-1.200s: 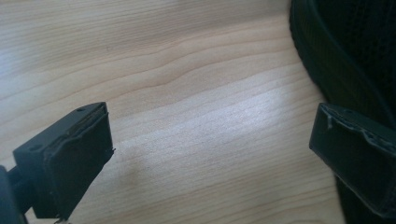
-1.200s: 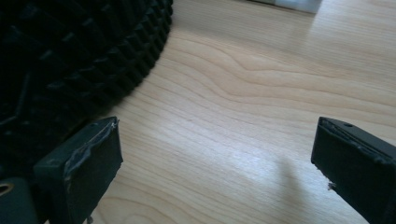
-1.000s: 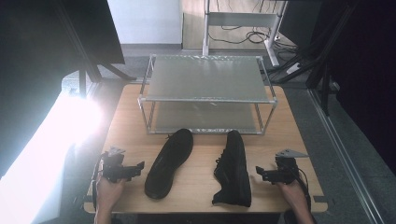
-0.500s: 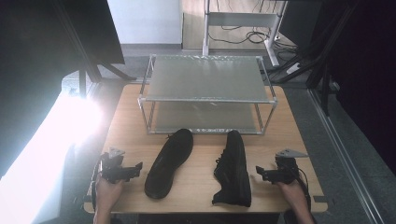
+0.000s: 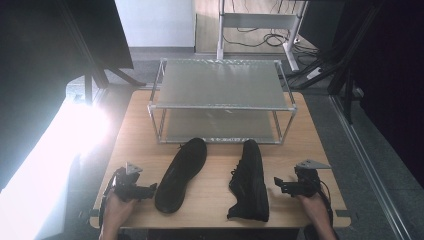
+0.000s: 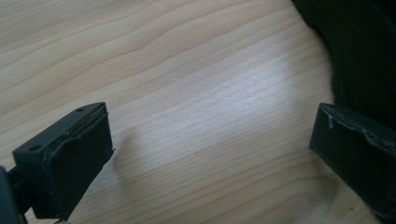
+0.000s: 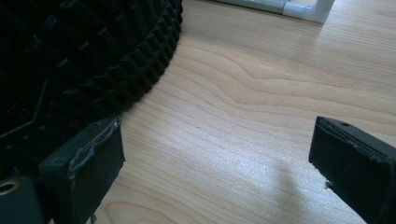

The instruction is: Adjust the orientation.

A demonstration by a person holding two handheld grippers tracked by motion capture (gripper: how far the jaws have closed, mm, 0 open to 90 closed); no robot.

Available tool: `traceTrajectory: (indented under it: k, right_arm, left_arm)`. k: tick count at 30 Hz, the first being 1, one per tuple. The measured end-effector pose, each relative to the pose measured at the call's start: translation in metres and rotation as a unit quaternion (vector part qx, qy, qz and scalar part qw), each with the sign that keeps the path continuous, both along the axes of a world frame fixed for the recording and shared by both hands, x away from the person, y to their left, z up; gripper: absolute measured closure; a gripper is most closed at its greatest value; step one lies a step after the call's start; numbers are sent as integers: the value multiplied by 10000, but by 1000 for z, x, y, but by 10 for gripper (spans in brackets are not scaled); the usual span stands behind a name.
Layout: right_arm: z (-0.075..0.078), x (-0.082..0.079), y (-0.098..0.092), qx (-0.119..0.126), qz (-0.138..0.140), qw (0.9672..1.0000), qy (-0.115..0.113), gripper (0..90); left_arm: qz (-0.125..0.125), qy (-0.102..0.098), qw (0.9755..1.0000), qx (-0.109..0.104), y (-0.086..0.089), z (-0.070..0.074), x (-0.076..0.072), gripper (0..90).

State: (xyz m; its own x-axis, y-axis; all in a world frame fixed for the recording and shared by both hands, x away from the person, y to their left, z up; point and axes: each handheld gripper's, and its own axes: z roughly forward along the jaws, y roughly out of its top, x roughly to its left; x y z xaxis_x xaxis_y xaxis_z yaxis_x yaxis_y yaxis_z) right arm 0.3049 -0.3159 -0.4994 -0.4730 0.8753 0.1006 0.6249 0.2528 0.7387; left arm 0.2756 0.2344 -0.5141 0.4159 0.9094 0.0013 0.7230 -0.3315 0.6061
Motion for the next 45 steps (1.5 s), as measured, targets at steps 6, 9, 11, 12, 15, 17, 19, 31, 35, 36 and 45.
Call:
traceTrajectory:
  k: [6, 9, 11, 12, 15, 17, 19, 31, 35, 36, 45]
  right_arm:
    - [2, -1, 1, 10, 19, 10000, -39, 39]
    - [2, -1, 2, -7, 52, 10000, -46, 41]
    - [2, -1, 3, -5, 56, 10000, -44, 41]
    - [2, -1, 3, -3, 60, 10000, -40, 41]
    - [3, -2, 4, -10, 84, 9999, -58, 43]
    - [3, -2, 4, -10, 85, 10000, -50, 43]
    - [3, -1, 4, -8, 84, 10000, -37, 43]
    - [4, -1, 3, -64, 89, 9999, -49, 29]
    - [8, -2, 2, -109, 94, 9998, -132, 2]
    - [9, -2, 2, -101, 93, 9998, -145, 0]
    - [34, -6, 6, -53, 252, 9991, -347, 0]
  left_arm:
    - [-56, -69, 9998, 193, -8, 2, -4, 0]
    - [-202, -14, 9997, 166, -16, 3, -8, 0]
    - [-246, -14, 9996, 165, -19, 3, -9, 0]
    - [-272, -17, 9995, 183, -22, 3, -10, 0]
    - [-372, -33, 9990, 238, -31, 4, -12, 0]
    - [-433, -15, 9989, 201, -37, 4, -13, 0]
    - [-480, -13, 9987, 181, -40, 3, -13, 0]
    - [-259, -342, 9988, -232, -31, 10, -13, 0]
    - [-67, -398, 9981, -473, -25, 12, -13, 0]
    - [-36, -414, 9979, -493, -24, 12, -13, 0]
    - [-112, -500, 9982, -319, -28, 13, -13, 0]
